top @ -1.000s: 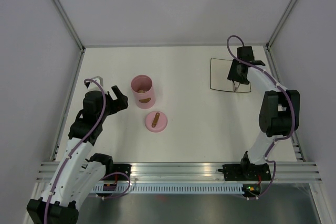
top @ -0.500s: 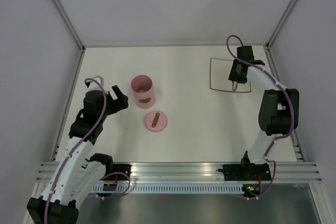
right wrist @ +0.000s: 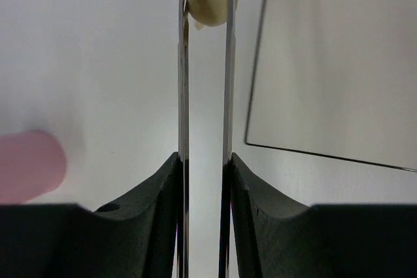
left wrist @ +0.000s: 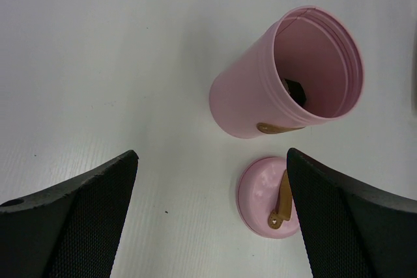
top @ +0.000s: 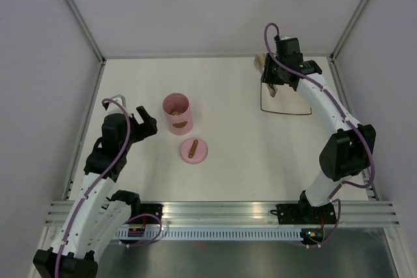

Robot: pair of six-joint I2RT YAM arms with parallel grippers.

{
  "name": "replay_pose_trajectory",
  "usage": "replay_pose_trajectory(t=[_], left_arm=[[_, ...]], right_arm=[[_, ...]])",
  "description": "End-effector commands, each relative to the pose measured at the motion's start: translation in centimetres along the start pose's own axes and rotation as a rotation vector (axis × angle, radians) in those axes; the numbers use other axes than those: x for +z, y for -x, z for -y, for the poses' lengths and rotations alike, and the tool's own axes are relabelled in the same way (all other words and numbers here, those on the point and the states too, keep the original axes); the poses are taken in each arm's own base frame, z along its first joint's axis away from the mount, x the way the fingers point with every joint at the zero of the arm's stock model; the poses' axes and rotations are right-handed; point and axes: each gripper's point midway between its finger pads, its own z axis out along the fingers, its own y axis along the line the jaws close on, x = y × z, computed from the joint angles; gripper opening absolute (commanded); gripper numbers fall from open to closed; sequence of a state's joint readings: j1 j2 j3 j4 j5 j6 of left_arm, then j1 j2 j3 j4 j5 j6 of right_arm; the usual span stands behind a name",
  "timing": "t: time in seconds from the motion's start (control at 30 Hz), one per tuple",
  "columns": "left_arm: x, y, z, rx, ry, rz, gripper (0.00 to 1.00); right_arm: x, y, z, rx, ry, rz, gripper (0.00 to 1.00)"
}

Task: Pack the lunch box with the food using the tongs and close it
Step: Pick up the food using the clamp, then place the food into the lunch box

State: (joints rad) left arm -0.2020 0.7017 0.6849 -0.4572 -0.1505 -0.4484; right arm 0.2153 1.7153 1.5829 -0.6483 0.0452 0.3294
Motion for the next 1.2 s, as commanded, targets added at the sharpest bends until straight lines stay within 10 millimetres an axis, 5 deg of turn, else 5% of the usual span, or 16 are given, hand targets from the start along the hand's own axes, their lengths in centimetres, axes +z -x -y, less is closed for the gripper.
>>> replay_pose_trajectory(t=[0.0,0.2,0.33,0.47,0.63,1.17], left_arm=[[-0.3,1.3,-0.6,-0.019,0.036,0.055,1.0],[-0.8,2.1,-1.7,-0.026,0.094,0.085,1.0],[-1.3,1.4,-2.2,-0.043,0.106,0.074,1.0],[-1.8,0.8,-2.7,-0.046,0.115,0.076,1.0],[-2.3,0.8,-2.7,-0.046,0.109,0.085,1.0],[-2.5,0.8,-2.8,-0.039,0.109,0.089,1.0]], right_arm=[[-5.0,2.6,-6.5,-0.034,0.175,0.085,0.19],[-9.2,1.0,-17.0,-0.147,0.396,0.082,0.18],[-12.2,-3.0,-24.5,-0.255,0.53,0.054,0.18],[-13.5,-6.3,-28.3,-0.311,0.602,0.022,0.19],[-12.0,-10.5,-29.4,-0.371,0.582,-0.048,0.19],[-10.4,-14.3,-27.8,-0.396,0.524,-0.117,0.25]])
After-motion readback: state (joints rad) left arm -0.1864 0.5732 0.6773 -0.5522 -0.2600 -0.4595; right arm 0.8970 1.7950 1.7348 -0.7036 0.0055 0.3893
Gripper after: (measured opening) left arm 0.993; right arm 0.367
